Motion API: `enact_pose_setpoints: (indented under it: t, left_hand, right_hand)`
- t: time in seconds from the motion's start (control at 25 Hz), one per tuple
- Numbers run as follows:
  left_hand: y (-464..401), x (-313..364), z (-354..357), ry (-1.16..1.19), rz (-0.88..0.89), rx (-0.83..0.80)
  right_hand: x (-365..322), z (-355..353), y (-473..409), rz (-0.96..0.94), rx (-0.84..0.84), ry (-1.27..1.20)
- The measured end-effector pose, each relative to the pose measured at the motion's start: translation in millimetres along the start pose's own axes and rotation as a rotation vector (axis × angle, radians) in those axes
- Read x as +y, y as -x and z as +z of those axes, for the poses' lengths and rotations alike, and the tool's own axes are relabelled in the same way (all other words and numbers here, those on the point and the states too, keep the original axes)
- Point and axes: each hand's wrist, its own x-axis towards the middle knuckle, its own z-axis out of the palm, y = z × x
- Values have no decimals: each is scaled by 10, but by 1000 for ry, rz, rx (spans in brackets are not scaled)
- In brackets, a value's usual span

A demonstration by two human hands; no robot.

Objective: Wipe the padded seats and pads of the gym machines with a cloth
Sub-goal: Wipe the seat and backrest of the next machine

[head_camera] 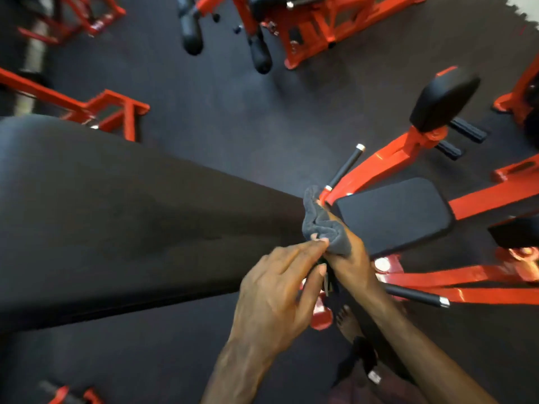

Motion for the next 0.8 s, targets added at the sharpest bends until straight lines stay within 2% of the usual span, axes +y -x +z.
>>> enact_pose_setpoints:
  t: [0.12,0.2,0.32,0.4,0.48,0.6,0.72,0.8]
  left_hand:
    - [-143,250,-1130,-324,63,194]
    - [-70,380,-1811,-547,6,368]
    - [74,197,-2408,-759,-161,556]
    - [148,-71,-2566,-622,-322,576]
    - [184,-318,-2543,-295,-463,580]
    - [192,-455,-2367,37,-547,684]
    - [203,-490,-2306,71,-489,758]
    - [213,-529,-2297,26,-491,772]
  right_hand:
    - [-773,496,-56,-233,-170,-64]
    - [-1281,843,-38,-429,-327,-94]
    - [-1838,1314,-16,-722,-420,34]
    - [-1969,1613,41,-845,-510,129]
    - [-1852,1813,165,-937,-597,193]
    - [-1683,1996,272,-1047,-580,258]
    - [-1759,2210,-57,-1100,-540,293]
    - [-1745,2217,-317,-988,-541,290]
